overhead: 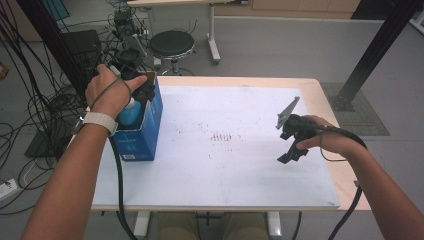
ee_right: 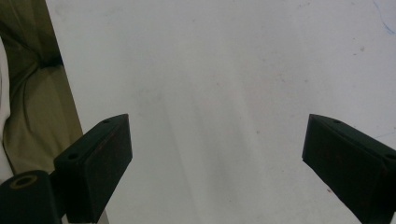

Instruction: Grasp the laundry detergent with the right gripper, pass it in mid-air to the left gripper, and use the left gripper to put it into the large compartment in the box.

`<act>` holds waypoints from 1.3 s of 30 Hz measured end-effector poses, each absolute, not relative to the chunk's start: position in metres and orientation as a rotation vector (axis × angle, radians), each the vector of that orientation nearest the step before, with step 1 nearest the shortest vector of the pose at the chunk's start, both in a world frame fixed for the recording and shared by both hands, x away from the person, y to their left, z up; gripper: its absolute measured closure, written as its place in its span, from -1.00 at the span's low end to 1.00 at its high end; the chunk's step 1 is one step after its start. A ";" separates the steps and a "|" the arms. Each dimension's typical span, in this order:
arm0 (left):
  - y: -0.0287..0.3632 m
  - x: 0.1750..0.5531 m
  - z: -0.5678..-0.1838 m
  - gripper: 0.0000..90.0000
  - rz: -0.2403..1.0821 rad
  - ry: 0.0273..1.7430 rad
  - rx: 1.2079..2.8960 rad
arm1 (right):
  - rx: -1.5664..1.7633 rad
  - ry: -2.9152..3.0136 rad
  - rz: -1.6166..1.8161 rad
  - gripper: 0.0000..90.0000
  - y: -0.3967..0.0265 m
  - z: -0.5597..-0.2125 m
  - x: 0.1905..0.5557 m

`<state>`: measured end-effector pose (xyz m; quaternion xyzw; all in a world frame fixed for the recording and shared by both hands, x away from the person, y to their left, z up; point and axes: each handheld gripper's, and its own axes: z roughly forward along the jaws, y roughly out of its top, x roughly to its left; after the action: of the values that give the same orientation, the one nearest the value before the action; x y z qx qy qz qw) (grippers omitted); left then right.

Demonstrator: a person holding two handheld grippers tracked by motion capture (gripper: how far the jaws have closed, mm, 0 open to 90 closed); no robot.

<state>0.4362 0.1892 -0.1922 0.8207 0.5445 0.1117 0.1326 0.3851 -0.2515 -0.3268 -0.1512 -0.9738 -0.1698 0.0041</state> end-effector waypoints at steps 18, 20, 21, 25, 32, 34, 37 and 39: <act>0.161 0.422 -0.186 -0.72 0.267 1.224 2.508 | -0.493 -3.055 -0.528 -0.81 -0.253 -0.323 0.385; 0.160 0.421 -0.186 -0.72 0.261 1.205 2.519 | -0.496 -3.053 -0.530 -0.81 -0.253 -0.323 0.385; 0.159 0.420 -0.186 -0.72 0.257 1.193 2.525 | -0.493 -3.055 -0.530 -0.81 -0.253 -0.323 0.385; 0.156 0.418 -0.188 -0.72 0.242 1.159 2.547 | -0.492 -3.058 -0.528 -0.81 -0.252 -0.322 0.385; 0.149 0.411 -0.189 -0.72 0.203 1.031 2.605 | -0.498 -3.061 -0.522 -0.81 -0.253 -0.320 0.385; 0.145 0.408 -0.190 -0.73 0.182 0.983 2.632 | -0.503 -3.062 -0.524 -0.81 -0.254 -0.320 0.386; 0.140 0.404 -0.194 -0.73 0.151 0.921 2.669 | -0.514 -3.062 -0.527 -0.81 -0.255 -0.319 0.386; 0.135 0.400 -0.197 -0.73 0.143 0.874 2.698 | -0.515 -3.064 -0.525 -0.81 -0.255 -0.319 0.386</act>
<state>0.4003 0.1348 -0.1969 0.9393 0.3042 0.0499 0.1505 0.3858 -0.2548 -0.3188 -0.1634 -0.9724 -0.1666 -0.0046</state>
